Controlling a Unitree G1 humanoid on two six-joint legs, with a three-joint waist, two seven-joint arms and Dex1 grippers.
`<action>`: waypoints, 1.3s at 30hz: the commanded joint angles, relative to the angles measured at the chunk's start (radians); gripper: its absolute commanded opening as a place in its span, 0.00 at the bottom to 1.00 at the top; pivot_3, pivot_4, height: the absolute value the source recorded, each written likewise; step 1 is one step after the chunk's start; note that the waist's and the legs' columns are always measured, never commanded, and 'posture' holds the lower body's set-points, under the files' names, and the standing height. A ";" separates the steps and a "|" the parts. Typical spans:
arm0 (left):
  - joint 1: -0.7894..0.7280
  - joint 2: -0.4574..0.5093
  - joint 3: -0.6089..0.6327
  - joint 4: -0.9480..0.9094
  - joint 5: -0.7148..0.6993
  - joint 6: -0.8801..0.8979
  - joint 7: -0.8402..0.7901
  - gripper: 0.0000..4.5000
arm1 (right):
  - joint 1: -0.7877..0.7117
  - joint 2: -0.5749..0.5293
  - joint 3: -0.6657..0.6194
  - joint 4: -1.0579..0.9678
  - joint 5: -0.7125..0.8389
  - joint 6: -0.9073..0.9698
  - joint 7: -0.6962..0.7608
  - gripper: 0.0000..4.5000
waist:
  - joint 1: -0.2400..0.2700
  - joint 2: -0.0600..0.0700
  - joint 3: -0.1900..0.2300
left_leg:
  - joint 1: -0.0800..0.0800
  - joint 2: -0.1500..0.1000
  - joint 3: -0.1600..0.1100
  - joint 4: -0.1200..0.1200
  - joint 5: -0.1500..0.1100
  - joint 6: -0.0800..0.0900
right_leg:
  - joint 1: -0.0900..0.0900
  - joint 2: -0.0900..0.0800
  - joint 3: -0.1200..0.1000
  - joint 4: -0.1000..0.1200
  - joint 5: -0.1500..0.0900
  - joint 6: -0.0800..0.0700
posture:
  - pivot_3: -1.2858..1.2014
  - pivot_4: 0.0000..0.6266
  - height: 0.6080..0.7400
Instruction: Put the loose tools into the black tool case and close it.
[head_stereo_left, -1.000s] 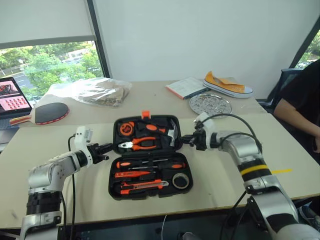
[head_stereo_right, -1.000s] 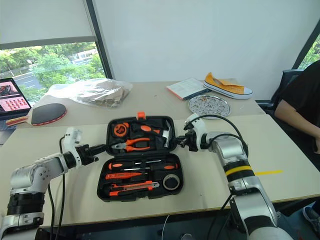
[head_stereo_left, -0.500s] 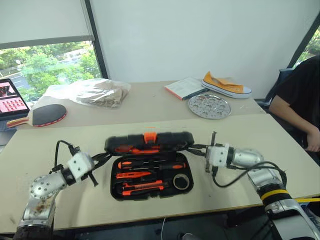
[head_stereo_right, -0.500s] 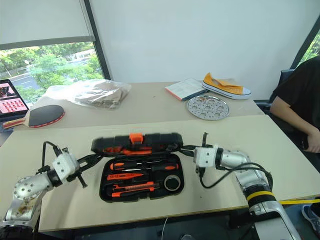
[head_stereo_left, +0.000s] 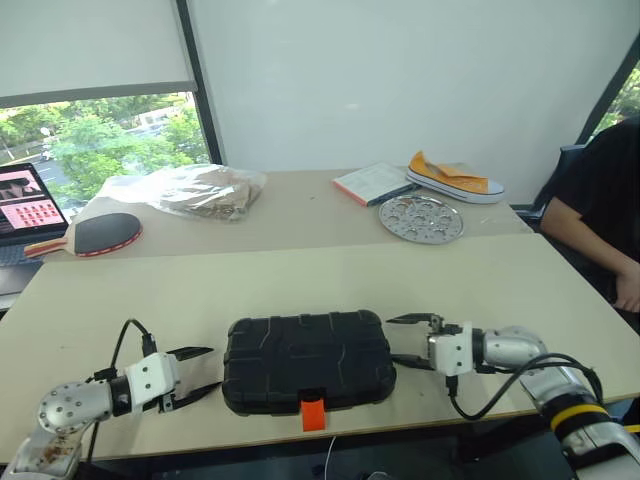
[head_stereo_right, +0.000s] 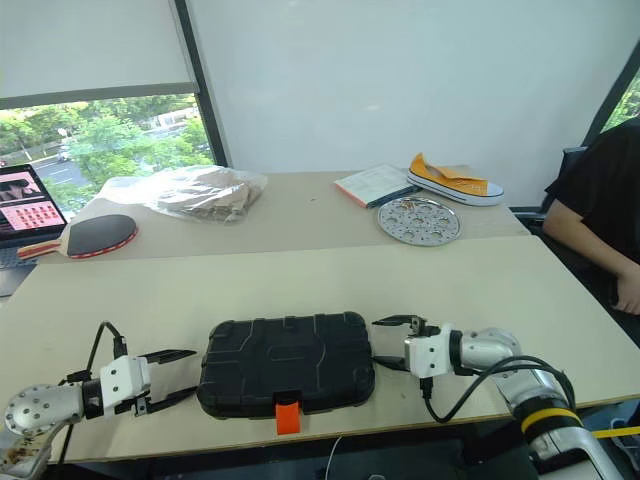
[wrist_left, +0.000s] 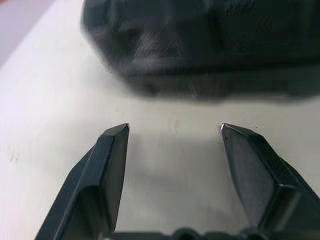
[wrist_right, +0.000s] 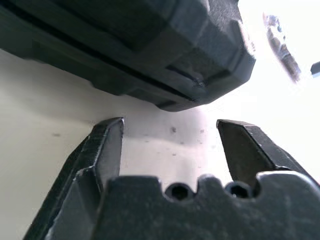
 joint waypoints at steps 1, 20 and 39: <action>-0.094 -0.009 0.020 -0.007 -0.066 0.144 0.018 0.61 | 0.116 -0.088 -0.063 -0.190 0.192 0.221 0.098 0.58 | 0.014 0.000 0.000 | -0.001 0.000 0.000 0.000 0.000 0.000 | 0.000 0.000 -0.001 0.000 0.000 0.000 | 0.52 0.24 1.00; -0.483 -0.146 -0.160 0.228 0.030 0.306 -0.095 0.01 | 0.286 -0.039 0.051 -0.696 0.221 0.897 0.090 0.00 | 0.004 -0.013 0.003 | -0.002 -0.001 -0.001 0.004 -0.001 -0.004 | 0.000 0.001 -0.003 -0.001 -0.001 0.002 | 0.52 0.24 1.00; -0.257 -0.145 0.063 -0.118 -0.160 0.542 0.065 0.01 | 0.021 0.111 -0.012 -0.406 0.114 0.855 0.049 0.00 | 0.006 -0.013 0.007 | -0.016 -0.002 -0.003 0.006 0.001 -0.009 | -0.018 0.001 -0.005 0.001 0.001 -0.001 | 0.52 0.24 1.00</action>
